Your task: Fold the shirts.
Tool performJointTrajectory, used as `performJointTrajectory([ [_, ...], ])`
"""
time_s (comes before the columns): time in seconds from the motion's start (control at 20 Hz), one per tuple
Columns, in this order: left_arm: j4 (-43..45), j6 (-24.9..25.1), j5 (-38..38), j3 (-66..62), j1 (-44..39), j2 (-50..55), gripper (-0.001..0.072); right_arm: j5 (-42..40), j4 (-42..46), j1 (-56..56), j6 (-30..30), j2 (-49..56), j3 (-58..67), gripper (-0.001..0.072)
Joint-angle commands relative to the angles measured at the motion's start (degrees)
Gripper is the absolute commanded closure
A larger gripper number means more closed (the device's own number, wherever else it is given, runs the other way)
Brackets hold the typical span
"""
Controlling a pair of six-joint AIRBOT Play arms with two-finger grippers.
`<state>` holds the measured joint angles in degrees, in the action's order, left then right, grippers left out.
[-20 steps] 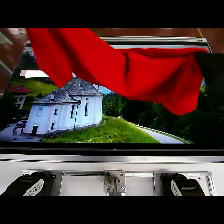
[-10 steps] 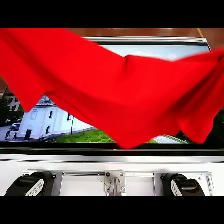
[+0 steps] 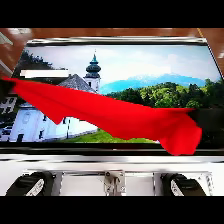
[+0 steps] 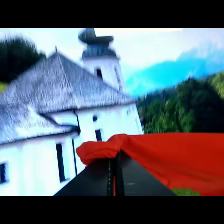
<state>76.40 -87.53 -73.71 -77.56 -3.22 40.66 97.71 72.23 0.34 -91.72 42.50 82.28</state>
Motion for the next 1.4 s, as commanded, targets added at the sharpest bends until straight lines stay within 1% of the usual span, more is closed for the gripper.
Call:
performJointTrajectory([
  [0.0,-5.1,-0.8,5.1,11.6,0.0,-0.4,0.0670,-13.7,-0.4,0.0,1.8,7.1,-8.6,0.0654],
  [0.15,-11.6,-0.8,14.2,19.5,0.0,0.2,0.0670,-31.2,-5.2,0.0,7.1,18.1,-10.5,0.0654],
  [0.2,-12.9,-0.8,15.5,22.0,0.0,0.7,0.0670,-36.6,-7.1,0.0,8.0,21.8,-10.5,0.0654],
  [0.3,-13.9,-0.8,15.7,26.7,0.0,1.6,0.0670,-46.6,-10.4,0.0,8.0,29.1,-10.5,0.0654],
  [0.35,-13.9,-0.8,15.7,29.1,0.0,1.9,0.0670,-49.7,-11.9,0.0,7.5,32.4,-10.5,0.0653],
  [0.4,-13.9,-0.8,16.2,31.4,0.0,2.0,0.0670,-51.0,-13.4,0.0,6.8,35.0,-10.5,0.0653],
  [0.5,-13.9,-0.8,17.5,35.5,0.0,2.2,0.0670,-50.6,-16.5,0.1,5.3,40.1,-10.5,0.0653],
  [0.55,-14.0,-0.9,18.1,37.1,0.0,2.2,0.0670,-49.5,-17.9,0.1,4.9,41.7,-10.5,0.0623],
  [0.6,-14.6,-0.9,18.4,38.4,0.0,2.2,0.0669,-47.8,-19.3,0.1,4.9,42.6,-10.5,0.0350],
  [0.65,-15.8,-0.8,18.7,39.3,0.0,2.2,0.0669,-45.8,-19.4,0.0,5.4,42.6,-10.5,0.0036],
  [0.75,-17.7,-0.8,19.7,40.0,0.0,2.3,0.0669,-37.3,-18.3,-1.2,8.3,41.4,-9.7,0.0024],
  [0.9,-18.0,-0.7,21.8,40.1,0.0,2.3,0.0669,-18.6,-13.9,-4.3,8.0,37.8,-9.6,0.0024],
  [0.95,-18.0,-0.6,22.4,40.1,0.0,2.3,0.0669,-14.3,-12.7,-4.5,8.0,36.5,-11.4,0.0024],
  [1.0,-18.0,-0.6,22.6,40.1,0.0,2.3,0.0669,-12.6,-12.2,-4.3,7.8,34.6,-15.6,0.0024],
  [1.05,-18.0,-0.6,22.6,40.1,0.0,2.3,0.0669,-14.0,-12.8,-3.7,7.0,32.3,-21.5,0.0024],
  [1.15,-18.0,-0.6,22.6,40.1,0.0,2.3,0.0669,-21.0,-16.4,-1.7,5.0,28.7,-33.5,0.0025],
  [1.25,-18.0,-0.6,22.6,40.1,0.0,2.3,0.0669,-32.0,-23.1,1.9,3.6,26.4,-44.0,0.0024],
  [1.35,-18.0,-0.6,22.6,40.1,0.0,2.3,0.0669,-41.0,-29.0,6.4,2.8,26.3,-49.5,0.0024],
])
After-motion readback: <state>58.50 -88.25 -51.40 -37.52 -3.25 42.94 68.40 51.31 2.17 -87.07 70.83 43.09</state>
